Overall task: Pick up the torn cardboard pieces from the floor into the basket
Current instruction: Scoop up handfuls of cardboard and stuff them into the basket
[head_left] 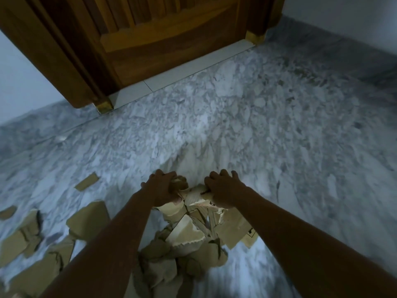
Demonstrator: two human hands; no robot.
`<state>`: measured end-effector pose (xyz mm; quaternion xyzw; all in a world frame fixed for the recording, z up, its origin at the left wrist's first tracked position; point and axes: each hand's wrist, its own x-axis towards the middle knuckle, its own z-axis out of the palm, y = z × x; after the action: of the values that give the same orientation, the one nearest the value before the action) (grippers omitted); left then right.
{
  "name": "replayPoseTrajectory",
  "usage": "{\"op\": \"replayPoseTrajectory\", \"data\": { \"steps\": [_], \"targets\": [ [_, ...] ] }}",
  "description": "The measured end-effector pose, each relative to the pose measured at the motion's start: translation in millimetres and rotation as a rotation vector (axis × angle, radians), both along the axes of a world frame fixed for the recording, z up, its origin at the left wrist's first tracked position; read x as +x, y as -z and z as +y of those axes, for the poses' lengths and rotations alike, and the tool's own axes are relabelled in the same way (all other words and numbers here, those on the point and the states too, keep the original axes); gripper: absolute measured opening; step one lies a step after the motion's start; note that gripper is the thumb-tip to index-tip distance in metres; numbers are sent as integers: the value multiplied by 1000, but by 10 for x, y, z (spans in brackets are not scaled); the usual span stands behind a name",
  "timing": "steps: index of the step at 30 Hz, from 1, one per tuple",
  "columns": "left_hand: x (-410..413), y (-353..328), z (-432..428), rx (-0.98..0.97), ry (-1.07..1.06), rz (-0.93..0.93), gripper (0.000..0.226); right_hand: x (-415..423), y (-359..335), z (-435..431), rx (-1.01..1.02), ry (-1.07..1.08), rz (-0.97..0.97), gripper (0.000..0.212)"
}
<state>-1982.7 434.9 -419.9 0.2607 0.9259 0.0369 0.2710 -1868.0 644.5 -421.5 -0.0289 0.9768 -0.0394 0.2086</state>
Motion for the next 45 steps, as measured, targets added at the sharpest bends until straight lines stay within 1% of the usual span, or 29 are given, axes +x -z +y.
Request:
{"op": "replayPoseTrajectory", "data": {
  "steps": [2, 3, 5, 7, 9, 11, 12, 14, 16, 18, 20, 21, 24, 25, 27, 28, 30, 31, 32, 33, 35, 36, 38, 41, 43, 45],
  "targets": [
    [66, -19, -30, 101, -2, 8, 77, -10, 7, -19, 20, 22, 42, 57],
    [103, -46, -45, 165, 10, 33, 72, -20, 7, -30, -3, 58, 34, 60],
    [158, -137, -78, 290, 6, 83, 68, -33, 0, -52, -115, 180, -52, 68],
    [135, -252, -137, 373, -114, 66, 67, -37, -39, -47, -246, 263, -137, 61],
    [74, -381, -204, 359, -204, 80, 51, -39, -157, 15, -342, 306, -157, 51],
    [29, -539, -251, 324, -225, 104, 34, -54, -373, 163, -416, 372, -154, 50],
    [15, -624, -261, 345, -255, 94, 30, -71, -500, 268, -457, 415, -152, 51],
    [-4, -745, -282, 425, -320, 13, 34, -115, -722, 495, -500, 495, -133, 55],
    [-14, -832, -299, 487, -324, -79, 46, -134, -890, 678, -458, 522, -103, 58],
    [18, -886, -283, 512, -283, -172, 51, -143, -1002, 761, -393, 512, -99, 68],
    [116, -898, -240, 461, -228, -257, 46, -163, -1036, 732, -328, 481, -133, 76],
    [184, -890, -216, 397, -190, -299, 42, -188, -1029, 691, -301, 462, -155, 74],
    [366, -703, -207, 254, -104, -393, 43, -269, -875, 515, -229, 437, -222, 49],
    [411, -617, -207, 230, -103, -387, 43, -281, -779, 466, -211, 457, -225, 49],
    [504, -438, -203, 210, -113, -316, 40, -251, -539, 373, -216, 555, -194, 56],
    [560, -350, -202, 209, -103, -281, 45, -213, -402, 331, -229, 601, -175, 60],
    [680, -210, -217, 219, -69, -226, 70, -61, -146, 231, -276, 664, -112, 63],
    [729, -175, -223, 251, -71, -206, 76, 24, -58, 190, -295, 689, -62, 63],
    [749, -122, -235, 286, -80, -187, 76, 100, 4, 173, -311, 701, -9, 63],
    [763, -113, -236, 295, -82, -173, 72, 158, 36, 175, -329, 696, 37, 65],
    [750, -102, -237, 270, -48, -148, 53, 178, 9, 216, -399, 676, 75, 68],
    [738, -108, -232, 256, -34, -138, 47, 142, -41, 242, -457, 673, 63, 70],
    [721, -122, -243, 229, -22, -127, 47, 10, -174, 247, -557, 669, -38, 74],
    [768, -190, -271, 238, -11, -124, 49, -142, -282, 85, -555, 590, -220, 75],
    [805, -215, -320, 266, -8, -102, 47, -155, -240, -94, -498, 539, -227, 73],
    [851, -242, -386, 302, -6, -67, 46, -118, -118, -287, -493, 534, -123, 62]
  ]
}}
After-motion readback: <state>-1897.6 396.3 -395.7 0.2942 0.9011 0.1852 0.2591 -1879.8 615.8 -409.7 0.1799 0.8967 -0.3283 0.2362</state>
